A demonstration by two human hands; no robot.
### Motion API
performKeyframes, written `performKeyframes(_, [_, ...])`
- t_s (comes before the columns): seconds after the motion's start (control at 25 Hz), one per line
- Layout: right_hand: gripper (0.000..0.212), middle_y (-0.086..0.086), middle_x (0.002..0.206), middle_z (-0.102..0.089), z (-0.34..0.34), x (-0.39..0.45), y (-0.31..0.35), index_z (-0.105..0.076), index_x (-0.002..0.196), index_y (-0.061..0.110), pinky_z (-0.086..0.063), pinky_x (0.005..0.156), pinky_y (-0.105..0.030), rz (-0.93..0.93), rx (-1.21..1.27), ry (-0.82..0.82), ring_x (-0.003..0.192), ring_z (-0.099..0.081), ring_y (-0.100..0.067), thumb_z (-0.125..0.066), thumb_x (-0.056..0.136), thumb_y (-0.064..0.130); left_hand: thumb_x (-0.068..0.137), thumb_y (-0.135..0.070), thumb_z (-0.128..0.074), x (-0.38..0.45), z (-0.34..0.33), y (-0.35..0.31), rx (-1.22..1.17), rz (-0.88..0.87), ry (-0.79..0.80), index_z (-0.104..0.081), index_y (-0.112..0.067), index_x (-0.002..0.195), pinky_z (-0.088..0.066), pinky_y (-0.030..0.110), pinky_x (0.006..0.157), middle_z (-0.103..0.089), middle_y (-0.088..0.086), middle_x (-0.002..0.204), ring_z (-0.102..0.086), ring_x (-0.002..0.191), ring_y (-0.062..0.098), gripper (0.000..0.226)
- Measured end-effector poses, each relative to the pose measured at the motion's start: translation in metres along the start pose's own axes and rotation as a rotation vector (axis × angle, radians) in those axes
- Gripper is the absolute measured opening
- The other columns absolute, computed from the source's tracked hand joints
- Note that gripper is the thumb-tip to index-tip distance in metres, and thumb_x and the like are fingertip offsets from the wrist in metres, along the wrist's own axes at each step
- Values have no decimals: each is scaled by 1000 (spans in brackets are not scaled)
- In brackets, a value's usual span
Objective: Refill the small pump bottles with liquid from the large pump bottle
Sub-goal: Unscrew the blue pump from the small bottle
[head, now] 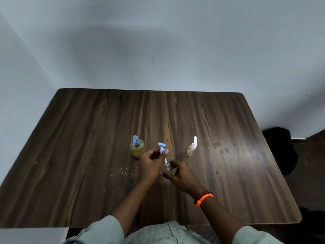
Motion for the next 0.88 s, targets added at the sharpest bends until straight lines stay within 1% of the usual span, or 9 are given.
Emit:
performKeyframes(0.08, [45,1,110,-70,-2,-4,-8,-70,118,22,-48,73,-27,-44,-2,24,89,-66,-16,-74,87,55,89,-29,-81,4,13,-10,-38,-44,-107,-79,-25,90,-62,28,75,-81,-1,80,-78,81,14,5])
performKeyframes(0.2, [45,2,113,-70,-1,-9,-18,-69,120,21,-54,77,-31,-73,38,48,95,-69,-16,-74,89,52,88,-37,-81,15,33,-26,-43,-113,-184,-78,-34,86,-63,18,69,-81,-6,79,-78,74,8,4])
performKeyframes(0.32, [49,-2,119,-71,4,-10,-26,-68,125,16,-57,84,-34,-103,48,49,102,-69,-18,-72,91,50,86,-34,-84,16,41,-17,64,-136,-130,-80,-27,88,-62,17,67,-80,-2,77,-77,72,7,9])
performKeyframes(0.44, [53,-3,124,-68,7,-10,-32,-66,130,16,-56,88,-31,-129,49,35,110,-67,-19,-73,90,51,81,-25,-89,-3,43,32,219,-42,-51,-79,-22,82,-54,11,60,-76,-5,69,-72,66,-3,11])
performKeyframes(0.48, [55,-3,125,-68,8,-9,-33,-65,131,16,-55,87,-29,-135,46,34,111,-66,-19,-72,90,51,79,-21,-91,-9,47,51,267,11,-61,-77,-20,77,-50,12,57,-73,-6,65,-69,60,-2,14])
performKeyframes(0.56, [57,-5,124,-68,8,-7,-36,-65,130,14,-53,84,-26,-145,37,37,110,-67,-20,-72,89,53,77,-13,-92,-15,60,88,319,144,-123,-72,-4,72,-50,32,60,-67,5,60,-62,54,12,22])
performKeyframes(0.68, [60,-5,122,-69,5,-7,-39,-65,129,13,-51,79,-24,-153,15,46,108,-67,-20,-72,88,56,79,-8,-89,-12,71,114,380,250,-150,-66,5,71,-52,48,71,-63,18,66,-60,68,28,28])
performKeyframes(0.76, [56,-4,119,-70,3,-7,-39,-67,126,15,-48,75,-20,-147,5,47,104,-68,-19,-72,88,56,79,-11,-90,-10,74,115,443,250,-156,-61,-5,64,-52,48,71,-61,14,65,-58,69,28,33])
performKeyframes(0.88, [50,-2,117,-70,-1,-6,-35,-69,123,17,-51,76,-21,-132,9,67,101,-67,-14,-73,89,54,76,-18,-93,-8,75,118,508,228,-186,-54,-17,57,-47,36,66,-61,7,62,-61,66,25,43])
Point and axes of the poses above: each hand's wrist, its own x-axis towards the middle knuckle, its own z-axis out of the back of the hand, y = z × x, the point moved 8 cm from there along x, towards the middle knuckle
